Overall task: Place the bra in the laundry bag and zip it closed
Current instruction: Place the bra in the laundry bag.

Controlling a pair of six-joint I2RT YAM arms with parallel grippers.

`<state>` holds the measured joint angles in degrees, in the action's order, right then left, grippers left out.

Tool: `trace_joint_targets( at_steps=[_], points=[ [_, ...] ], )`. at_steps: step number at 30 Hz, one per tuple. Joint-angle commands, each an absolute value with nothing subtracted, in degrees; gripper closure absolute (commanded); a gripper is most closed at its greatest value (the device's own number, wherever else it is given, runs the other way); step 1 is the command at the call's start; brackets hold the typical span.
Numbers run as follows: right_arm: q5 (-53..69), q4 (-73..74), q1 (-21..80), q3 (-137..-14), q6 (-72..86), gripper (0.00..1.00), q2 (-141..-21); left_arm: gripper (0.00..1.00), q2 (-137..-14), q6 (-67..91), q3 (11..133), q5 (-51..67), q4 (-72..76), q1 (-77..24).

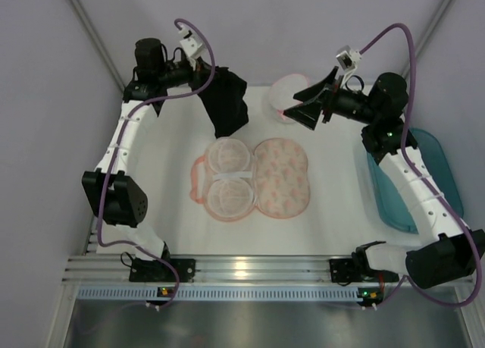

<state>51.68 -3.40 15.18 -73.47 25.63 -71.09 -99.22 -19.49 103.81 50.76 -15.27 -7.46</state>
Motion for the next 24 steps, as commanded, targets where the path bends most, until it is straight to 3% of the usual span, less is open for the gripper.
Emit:
trace_joint_targets(
  at_steps=[1, 10, 24],
  points=[
    [52.64, -4.22, 14.33, -72.86, 24.0, 0.01, -69.96, 1.0, -93.35, -25.48, 94.7, 54.76, -13.18, -7.21],
    [52.73, -3.96, 14.33, -73.04, 24.52, 0.01, -69.79, 1.0, -85.35, -28.66, 78.77, 55.72, -14.85, -7.29],
    [52.56, 2.28, 14.41, -70.93, 21.36, 0.01, -69.17, 1.0, -74.63, -28.13, 70.85, 55.11, -21.71, -8.78]
  ],
)
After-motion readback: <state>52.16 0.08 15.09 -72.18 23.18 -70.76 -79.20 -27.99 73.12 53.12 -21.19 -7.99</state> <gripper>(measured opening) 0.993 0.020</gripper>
